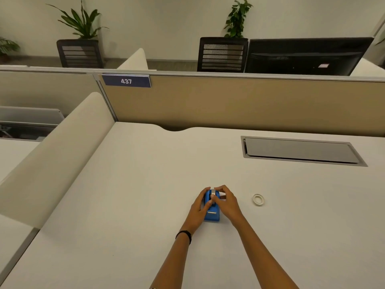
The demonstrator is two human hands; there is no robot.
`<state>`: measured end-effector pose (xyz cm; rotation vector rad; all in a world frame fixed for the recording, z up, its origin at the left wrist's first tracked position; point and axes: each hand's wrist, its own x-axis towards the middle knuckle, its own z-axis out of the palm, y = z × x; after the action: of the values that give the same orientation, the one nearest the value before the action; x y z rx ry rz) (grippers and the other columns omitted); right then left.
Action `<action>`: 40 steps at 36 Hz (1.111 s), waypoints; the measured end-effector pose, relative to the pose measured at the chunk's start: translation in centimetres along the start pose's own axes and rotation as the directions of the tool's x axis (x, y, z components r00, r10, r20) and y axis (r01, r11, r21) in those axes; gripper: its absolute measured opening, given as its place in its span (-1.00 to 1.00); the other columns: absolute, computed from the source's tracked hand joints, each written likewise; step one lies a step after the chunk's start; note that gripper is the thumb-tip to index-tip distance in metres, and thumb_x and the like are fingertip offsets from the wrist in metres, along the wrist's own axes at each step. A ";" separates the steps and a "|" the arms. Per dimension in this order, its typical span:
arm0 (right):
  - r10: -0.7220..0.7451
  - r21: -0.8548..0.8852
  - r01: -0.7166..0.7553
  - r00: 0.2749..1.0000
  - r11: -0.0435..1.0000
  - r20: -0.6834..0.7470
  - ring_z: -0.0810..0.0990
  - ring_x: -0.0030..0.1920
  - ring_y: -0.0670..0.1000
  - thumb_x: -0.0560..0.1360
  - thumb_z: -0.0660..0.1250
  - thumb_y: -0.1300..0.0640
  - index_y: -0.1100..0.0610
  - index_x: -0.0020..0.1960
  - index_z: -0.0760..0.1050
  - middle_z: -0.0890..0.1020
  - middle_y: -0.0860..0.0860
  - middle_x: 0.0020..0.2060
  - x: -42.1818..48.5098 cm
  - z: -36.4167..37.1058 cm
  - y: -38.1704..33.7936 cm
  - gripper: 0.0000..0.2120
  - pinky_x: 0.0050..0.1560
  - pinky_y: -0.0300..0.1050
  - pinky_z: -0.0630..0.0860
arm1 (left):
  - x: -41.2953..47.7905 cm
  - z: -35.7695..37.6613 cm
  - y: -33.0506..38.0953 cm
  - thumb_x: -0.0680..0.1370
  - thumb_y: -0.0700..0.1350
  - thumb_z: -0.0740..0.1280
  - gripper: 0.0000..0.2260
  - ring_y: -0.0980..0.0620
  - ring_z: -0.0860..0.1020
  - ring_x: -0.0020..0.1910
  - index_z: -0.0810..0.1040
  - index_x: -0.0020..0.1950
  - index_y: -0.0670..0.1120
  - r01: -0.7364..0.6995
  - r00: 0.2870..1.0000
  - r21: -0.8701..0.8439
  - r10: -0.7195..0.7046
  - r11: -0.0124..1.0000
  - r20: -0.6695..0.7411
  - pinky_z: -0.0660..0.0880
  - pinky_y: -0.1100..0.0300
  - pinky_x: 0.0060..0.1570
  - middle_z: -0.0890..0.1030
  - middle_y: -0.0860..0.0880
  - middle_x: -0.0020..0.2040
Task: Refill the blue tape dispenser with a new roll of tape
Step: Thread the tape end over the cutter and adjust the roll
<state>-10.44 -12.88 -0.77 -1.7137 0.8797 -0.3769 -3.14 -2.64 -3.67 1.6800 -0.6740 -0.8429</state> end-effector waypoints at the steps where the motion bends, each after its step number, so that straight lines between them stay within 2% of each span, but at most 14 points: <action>1: -0.001 -0.004 0.001 1.000 1.000 0.006 0.49 -0.03 -0.02 0.49 0.31 0.19 0.19 0.07 0.44 0.51 -0.02 -0.02 0.0 -0.1 0.0 -0.83 -0.22 -0.39 0.44 | 0.0 0.0 0.0 0.59 0.02 0.20 -0.65 0.16 0.38 0.32 0.22 0.34 0.24 -0.001 1.000 0.000 0.001 1.000 0.000 0.38 0.54 0.12 0.34 0.16 0.37; 12: -0.007 -0.027 0.008 0.998 1.000 0.055 0.49 0.02 0.01 0.48 0.34 0.22 0.21 0.12 0.43 0.54 0.07 0.09 -0.2 -0.7 0.0 -0.76 -0.20 -0.41 0.45 | 0.1 0.0 -0.2 0.59 0.00 0.21 -0.64 0.15 0.38 0.33 0.22 0.35 0.23 -0.015 1.000 -0.008 0.015 1.000 0.006 0.38 0.53 0.13 0.34 0.15 0.38; 24: -0.015 -0.047 0.015 1.000 0.999 0.002 0.51 0.00 0.01 0.52 0.27 0.17 0.23 0.08 0.46 0.58 0.14 0.10 0.1 -0.4 -0.1 -0.82 -0.18 -0.42 0.44 | 0.2 -0.3 -0.4 0.58 0.01 0.23 -0.64 0.15 0.40 0.31 0.22 0.29 0.33 -0.010 1.000 0.012 0.010 1.000 0.025 0.41 0.54 0.08 0.35 0.17 0.36; 27: -0.013 -0.043 0.014 1.000 0.999 0.017 0.52 0.02 0.04 0.51 0.29 0.19 0.22 0.06 0.46 0.58 0.11 0.08 0.0 -0.6 -0.1 -0.84 -0.18 -0.41 0.43 | 0.2 -0.4 -0.2 0.56 0.06 0.24 -0.63 0.13 0.42 0.31 0.23 0.31 0.31 -0.003 0.999 0.015 0.003 1.000 0.033 0.44 0.46 0.11 0.37 0.15 0.37; 30: -0.035 -0.047 0.038 0.998 0.998 0.054 0.51 0.03 0.02 0.49 0.31 0.18 0.22 0.07 0.45 0.57 0.10 0.09 -0.2 -0.9 -0.1 -0.81 -0.18 -0.42 0.44 | 0.3 -0.3 -0.1 0.56 0.07 0.24 -0.60 0.07 0.40 0.35 0.24 0.38 0.20 0.000 1.000 0.006 0.000 1.000 0.022 0.41 0.25 0.28 0.36 0.09 0.40; 33: -0.049 -0.051 0.052 0.997 0.997 0.066 0.51 0.04 0.03 0.47 0.35 0.18 0.22 0.06 0.45 0.56 0.04 0.04 -0.5 -1.0 -0.2 -0.79 -0.10 -0.35 0.45 | 0.2 -0.1 0.1 0.58 0.02 0.22 -0.61 0.03 0.39 0.36 0.25 0.39 0.13 0.010 1.000 -0.011 -0.010 1.000 0.006 0.38 0.08 0.36 0.37 0.05 0.41; 36: -0.045 -0.045 0.047 0.997 0.998 0.057 0.50 0.04 0.02 0.44 0.38 0.18 0.22 0.06 0.45 0.56 0.04 0.05 -0.7 -1.0 -0.3 -0.77 -0.01 -0.22 0.44 | 0.1 -0.1 0.4 0.59 -0.01 0.20 -0.62 0.04 0.38 0.37 0.25 0.40 0.10 0.012 1.000 -0.016 -0.012 1.000 0.000 0.36 0.07 0.38 0.36 0.06 0.41; 40: -0.035 -0.025 0.036 0.999 0.999 0.032 0.52 0.06 0.04 0.44 0.39 0.19 0.24 0.06 0.47 0.57 0.09 0.08 -0.8 -1.1 -0.2 -0.76 0.02 -0.19 0.44 | 0.0 -0.2 0.3 0.59 -0.03 0.21 -0.61 0.07 0.39 0.35 0.26 0.41 0.07 0.002 1.000 -0.023 -0.002 1.000 0.006 0.37 0.15 0.36 0.37 0.06 0.40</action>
<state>-11.60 -13.00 -0.11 -1.7560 0.8350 -0.3634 -2.99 -2.58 -3.30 1.6588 -0.6646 -0.8544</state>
